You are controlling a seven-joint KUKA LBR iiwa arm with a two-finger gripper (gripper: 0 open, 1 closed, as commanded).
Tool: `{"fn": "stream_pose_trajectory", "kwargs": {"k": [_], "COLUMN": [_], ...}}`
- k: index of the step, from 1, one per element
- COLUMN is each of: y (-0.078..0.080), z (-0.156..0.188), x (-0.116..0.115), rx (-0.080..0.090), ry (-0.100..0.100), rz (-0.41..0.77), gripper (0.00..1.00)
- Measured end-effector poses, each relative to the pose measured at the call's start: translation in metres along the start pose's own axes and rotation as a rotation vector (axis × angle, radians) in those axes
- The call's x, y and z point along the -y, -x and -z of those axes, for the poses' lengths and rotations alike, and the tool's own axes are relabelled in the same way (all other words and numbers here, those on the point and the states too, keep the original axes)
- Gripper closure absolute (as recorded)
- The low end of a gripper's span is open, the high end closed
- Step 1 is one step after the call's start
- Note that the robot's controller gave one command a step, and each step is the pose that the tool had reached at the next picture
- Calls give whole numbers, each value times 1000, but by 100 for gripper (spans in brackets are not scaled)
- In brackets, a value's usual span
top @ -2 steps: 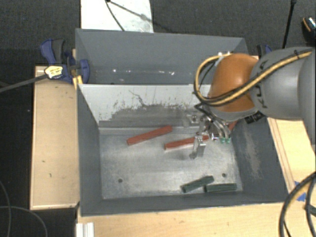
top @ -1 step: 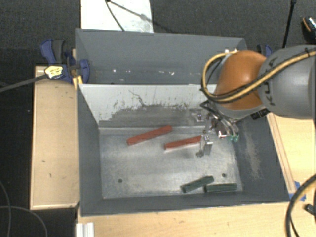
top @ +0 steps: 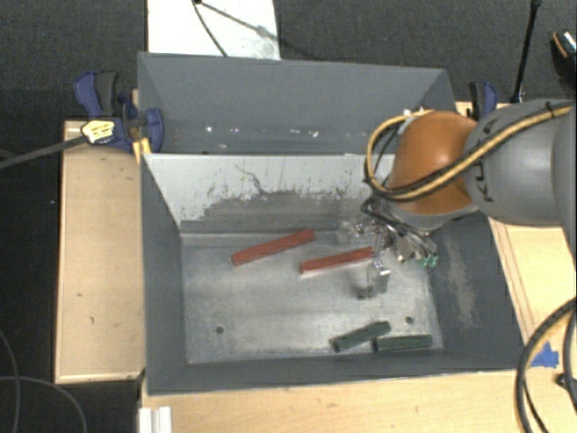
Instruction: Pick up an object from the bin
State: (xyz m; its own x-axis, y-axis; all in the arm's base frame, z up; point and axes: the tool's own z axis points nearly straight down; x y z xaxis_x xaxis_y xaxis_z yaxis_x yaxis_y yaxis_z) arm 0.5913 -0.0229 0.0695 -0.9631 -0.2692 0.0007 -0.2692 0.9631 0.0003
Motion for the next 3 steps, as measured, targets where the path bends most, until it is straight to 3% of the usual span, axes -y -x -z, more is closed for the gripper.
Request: {"fn": "stream_pose_trajectory", "kwargs": {"k": [1,2,3], "y": [1,1,3], "z": [1,1,71], "x": [0,0,1], "rx": [2,2,10], "ry": [0,-1,-3], "rz": [1,2,1], "gripper": [0,100,100]}}
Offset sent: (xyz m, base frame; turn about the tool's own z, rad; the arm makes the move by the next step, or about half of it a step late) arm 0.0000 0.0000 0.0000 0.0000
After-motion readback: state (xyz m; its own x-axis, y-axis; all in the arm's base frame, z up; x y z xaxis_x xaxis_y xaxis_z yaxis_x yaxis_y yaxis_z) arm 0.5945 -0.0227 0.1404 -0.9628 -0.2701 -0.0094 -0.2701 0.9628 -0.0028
